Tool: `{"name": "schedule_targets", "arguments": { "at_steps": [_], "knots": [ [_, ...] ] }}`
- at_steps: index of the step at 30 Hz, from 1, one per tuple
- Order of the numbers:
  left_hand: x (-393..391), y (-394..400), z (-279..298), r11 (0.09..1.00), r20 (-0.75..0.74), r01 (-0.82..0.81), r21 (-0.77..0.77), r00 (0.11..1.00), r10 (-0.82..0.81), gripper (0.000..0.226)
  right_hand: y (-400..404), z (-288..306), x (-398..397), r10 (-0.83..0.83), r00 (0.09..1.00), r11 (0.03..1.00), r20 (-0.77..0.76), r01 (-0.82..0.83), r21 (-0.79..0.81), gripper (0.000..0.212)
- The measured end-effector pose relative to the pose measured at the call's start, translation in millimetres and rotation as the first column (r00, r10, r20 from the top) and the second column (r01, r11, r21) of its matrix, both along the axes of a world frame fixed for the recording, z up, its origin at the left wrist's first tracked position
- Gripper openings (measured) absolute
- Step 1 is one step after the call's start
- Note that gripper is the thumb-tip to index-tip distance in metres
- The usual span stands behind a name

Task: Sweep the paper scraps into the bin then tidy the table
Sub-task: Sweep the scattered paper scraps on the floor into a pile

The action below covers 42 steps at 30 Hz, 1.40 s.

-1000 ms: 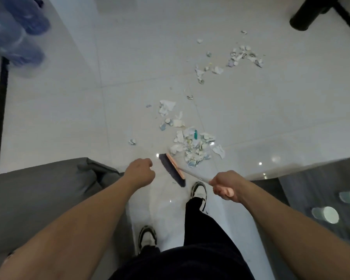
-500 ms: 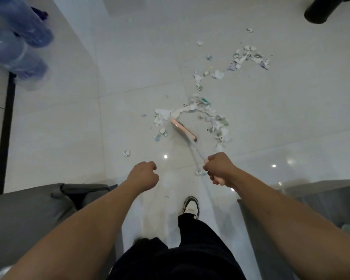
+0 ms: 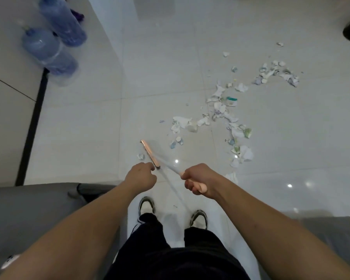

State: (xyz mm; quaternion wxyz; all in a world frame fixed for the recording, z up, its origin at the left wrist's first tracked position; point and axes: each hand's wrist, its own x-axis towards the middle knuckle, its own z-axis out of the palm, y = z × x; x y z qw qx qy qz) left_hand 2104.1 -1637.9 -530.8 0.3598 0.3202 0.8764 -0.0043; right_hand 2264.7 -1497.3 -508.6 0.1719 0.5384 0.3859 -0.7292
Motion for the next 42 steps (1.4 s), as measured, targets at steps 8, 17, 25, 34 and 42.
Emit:
{"name": "schedule_targets", "arguments": {
  "at_steps": [8, 17, 25, 34, 42],
  "knots": [
    [-87, -25, -12, 0.999, 0.019, -0.029, 0.017, 0.999, 0.029, 0.038, -34, -19, -96, -0.068, 0.998, 0.98, 0.014, 0.07, -0.185, 0.026],
    [-233, -32, -19, 0.999, 0.021, -0.027, -0.017, 0.999, 0.028, 0.045, -18, -16, -185, -0.108, 0.977, 0.994, 0.184, 0.101, 0.048, 0.029],
    [-280, 7, -11, 0.997, 0.043, 0.017, 0.072, 0.999, -0.02, 0.045, 0, -10, -238, -0.12, 0.957, 0.976, 0.263, 0.065, 0.209, 0.013],
    [-300, 50, -11, 0.997, 0.042, 0.038, 0.072, 0.998, -0.041, 0.044, 24, 12, -275, -0.178, 0.973, 0.963, 0.148, 0.142, 0.228, 0.011],
    [-334, 123, -2, 0.995, -0.014, 0.055, 0.077, 0.998, -0.054, 0.043, 116, 3, -289, -0.348, 0.936, 0.924, 0.059, 0.353, -0.149, 0.012]
  ]
}}
